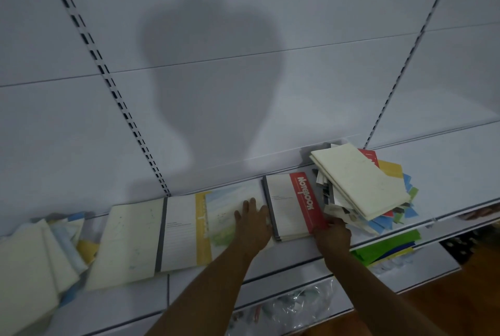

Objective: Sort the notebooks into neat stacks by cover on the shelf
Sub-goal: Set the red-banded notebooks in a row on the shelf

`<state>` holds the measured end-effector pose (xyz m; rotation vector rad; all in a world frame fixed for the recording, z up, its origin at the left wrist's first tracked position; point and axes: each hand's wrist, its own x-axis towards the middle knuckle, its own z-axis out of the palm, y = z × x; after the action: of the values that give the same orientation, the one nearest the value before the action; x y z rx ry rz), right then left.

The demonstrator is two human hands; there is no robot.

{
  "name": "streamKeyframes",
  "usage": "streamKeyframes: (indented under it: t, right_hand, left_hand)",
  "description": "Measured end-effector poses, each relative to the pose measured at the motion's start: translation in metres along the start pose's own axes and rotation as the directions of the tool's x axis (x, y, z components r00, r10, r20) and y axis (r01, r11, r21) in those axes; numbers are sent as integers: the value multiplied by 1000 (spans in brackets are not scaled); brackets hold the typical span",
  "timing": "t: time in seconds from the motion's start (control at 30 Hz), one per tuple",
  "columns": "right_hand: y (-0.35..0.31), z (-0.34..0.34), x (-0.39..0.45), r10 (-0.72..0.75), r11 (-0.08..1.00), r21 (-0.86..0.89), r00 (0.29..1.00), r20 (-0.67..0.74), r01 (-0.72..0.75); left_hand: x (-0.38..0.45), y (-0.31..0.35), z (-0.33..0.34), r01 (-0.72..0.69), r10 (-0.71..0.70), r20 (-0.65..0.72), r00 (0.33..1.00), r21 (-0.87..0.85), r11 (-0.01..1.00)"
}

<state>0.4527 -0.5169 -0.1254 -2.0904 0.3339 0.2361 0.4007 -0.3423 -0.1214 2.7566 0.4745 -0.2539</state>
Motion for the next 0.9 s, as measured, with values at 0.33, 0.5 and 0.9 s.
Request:
streamKeyframes:
  t: [0.33, 0.5, 0.9]
  right_hand:
    - [7, 3, 0, -3, 995, -95, 1000, 20, 5]
    - [2, 6, -4, 13, 987, -159, 999, 49, -5]
    - [-11, 21, -24, -328, 881, -343, 943, 52, 325]
  left_hand:
    - [3, 9, 2, 20, -22, -15, 1000, -110, 994]
    - [3, 6, 1, -12, 9, -22, 1000, -124, 992]
    - [-32, -14, -15, -44, 41, 29, 999, 79, 996]
